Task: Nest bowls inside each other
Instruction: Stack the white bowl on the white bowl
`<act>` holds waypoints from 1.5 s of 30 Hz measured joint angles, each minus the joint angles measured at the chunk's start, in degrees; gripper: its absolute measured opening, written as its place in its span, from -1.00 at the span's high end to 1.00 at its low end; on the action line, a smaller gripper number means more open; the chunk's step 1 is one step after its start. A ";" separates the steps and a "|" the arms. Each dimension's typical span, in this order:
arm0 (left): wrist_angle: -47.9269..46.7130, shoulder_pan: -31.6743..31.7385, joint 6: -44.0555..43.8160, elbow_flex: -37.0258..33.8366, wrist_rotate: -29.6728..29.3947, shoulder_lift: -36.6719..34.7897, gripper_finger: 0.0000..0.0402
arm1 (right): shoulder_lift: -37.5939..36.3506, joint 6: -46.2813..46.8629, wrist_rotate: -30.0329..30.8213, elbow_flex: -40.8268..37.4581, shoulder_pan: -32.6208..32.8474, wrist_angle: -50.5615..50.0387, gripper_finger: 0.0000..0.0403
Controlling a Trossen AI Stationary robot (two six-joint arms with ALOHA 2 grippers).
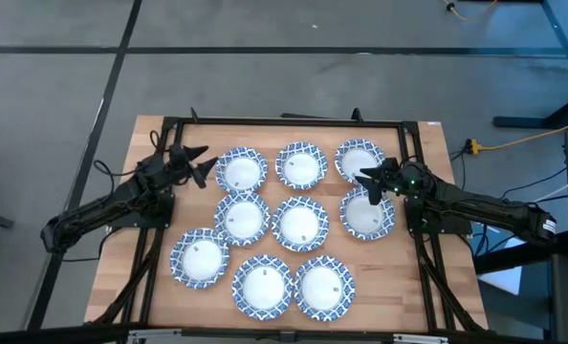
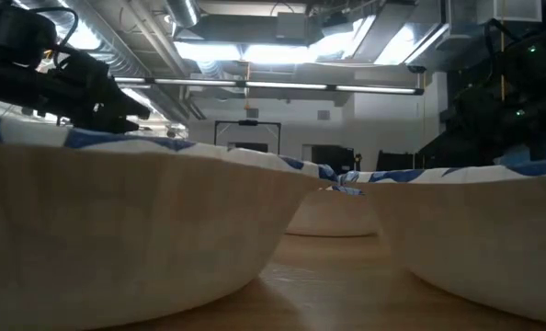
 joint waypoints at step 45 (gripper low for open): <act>-24.37 -17.54 29.73 24.24 -1.35 39.84 -0.15 | -0.02 -0.51 0.10 0.01 -0.01 0.00 -0.02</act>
